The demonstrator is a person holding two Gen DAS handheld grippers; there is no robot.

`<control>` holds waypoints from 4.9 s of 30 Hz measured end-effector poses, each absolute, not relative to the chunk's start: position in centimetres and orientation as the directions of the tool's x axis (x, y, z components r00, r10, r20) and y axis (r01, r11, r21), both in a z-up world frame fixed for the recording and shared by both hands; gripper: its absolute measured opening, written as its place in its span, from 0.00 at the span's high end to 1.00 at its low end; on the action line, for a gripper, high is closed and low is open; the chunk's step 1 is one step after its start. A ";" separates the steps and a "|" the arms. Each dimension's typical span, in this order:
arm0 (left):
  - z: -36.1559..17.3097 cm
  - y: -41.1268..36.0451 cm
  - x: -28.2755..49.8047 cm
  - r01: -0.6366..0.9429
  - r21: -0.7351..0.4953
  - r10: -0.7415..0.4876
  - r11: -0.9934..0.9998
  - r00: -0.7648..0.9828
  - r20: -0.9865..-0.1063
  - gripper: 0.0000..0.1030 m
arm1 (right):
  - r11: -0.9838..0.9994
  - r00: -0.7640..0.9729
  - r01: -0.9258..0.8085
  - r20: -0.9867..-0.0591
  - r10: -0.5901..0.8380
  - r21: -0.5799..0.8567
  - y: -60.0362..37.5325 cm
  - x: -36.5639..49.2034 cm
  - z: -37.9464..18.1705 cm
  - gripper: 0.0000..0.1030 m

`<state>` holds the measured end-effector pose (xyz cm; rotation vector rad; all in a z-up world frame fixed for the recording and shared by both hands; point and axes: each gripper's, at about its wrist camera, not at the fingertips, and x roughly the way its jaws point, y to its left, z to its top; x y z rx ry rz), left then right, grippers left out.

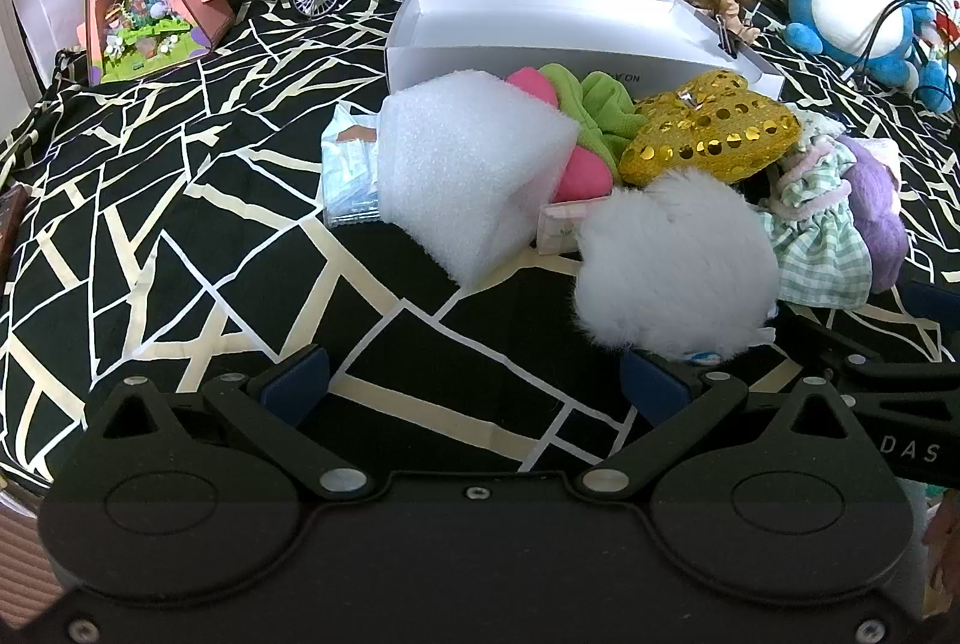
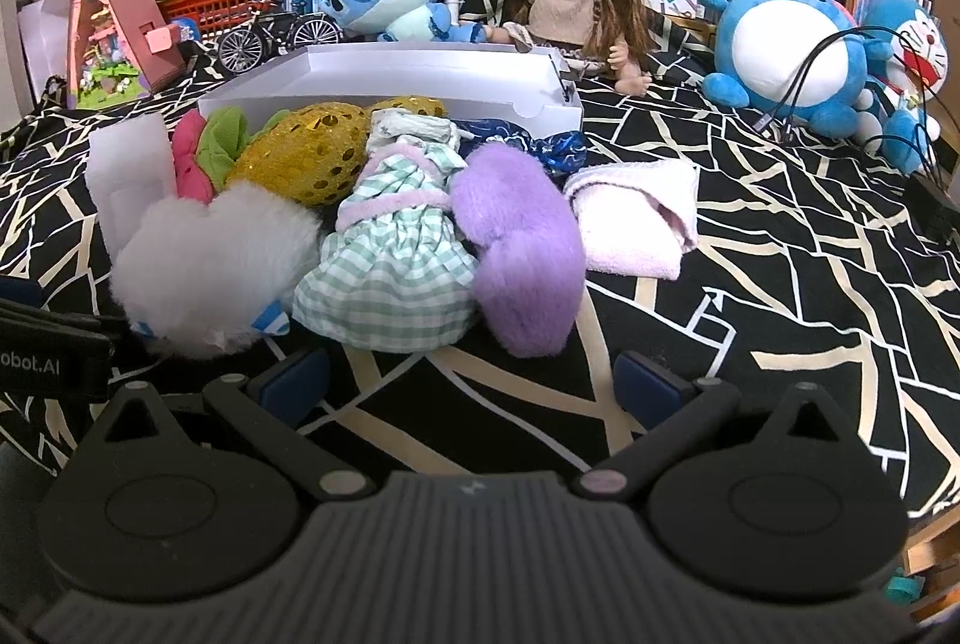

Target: Organize soft objects

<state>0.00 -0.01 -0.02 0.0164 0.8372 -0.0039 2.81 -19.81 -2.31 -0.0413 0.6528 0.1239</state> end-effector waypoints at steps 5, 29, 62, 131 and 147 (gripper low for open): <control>0.1 0.3 0.0 0.024 0.011 -0.008 1.000 0.677 -0.736 0.00 | 0.992 0.797 -0.123 -0.595 0.100 0.002 -19.6 2.7 -2.6 0.00; 2.3 0.7 -1.9 0.123 -0.086 -0.149 0.989 0.754 -0.640 0.16 | 0.983 0.898 -0.180 -0.413 0.155 -0.021 -21.4 0.8 -0.9 0.11; 0.1 -6.2 -1.8 0.267 0.084 -0.167 0.960 0.786 -0.596 0.38 | 0.976 0.878 -0.218 -0.432 0.205 0.019 -22.7 5.4 -1.9 0.46; 2.4 -2.8 27.3 0.023 -0.229 -0.190 0.973 0.639 -0.745 0.37 | 0.928 0.663 -0.134 -0.665 0.344 0.347 -22.4 28.1 0.4 0.56; 5.2 -1.9 23.9 0.062 -0.202 -0.183 0.977 0.730 -0.659 0.08 | 0.911 0.714 -0.209 -0.581 0.390 0.355 -23.6 25.6 2.9 0.24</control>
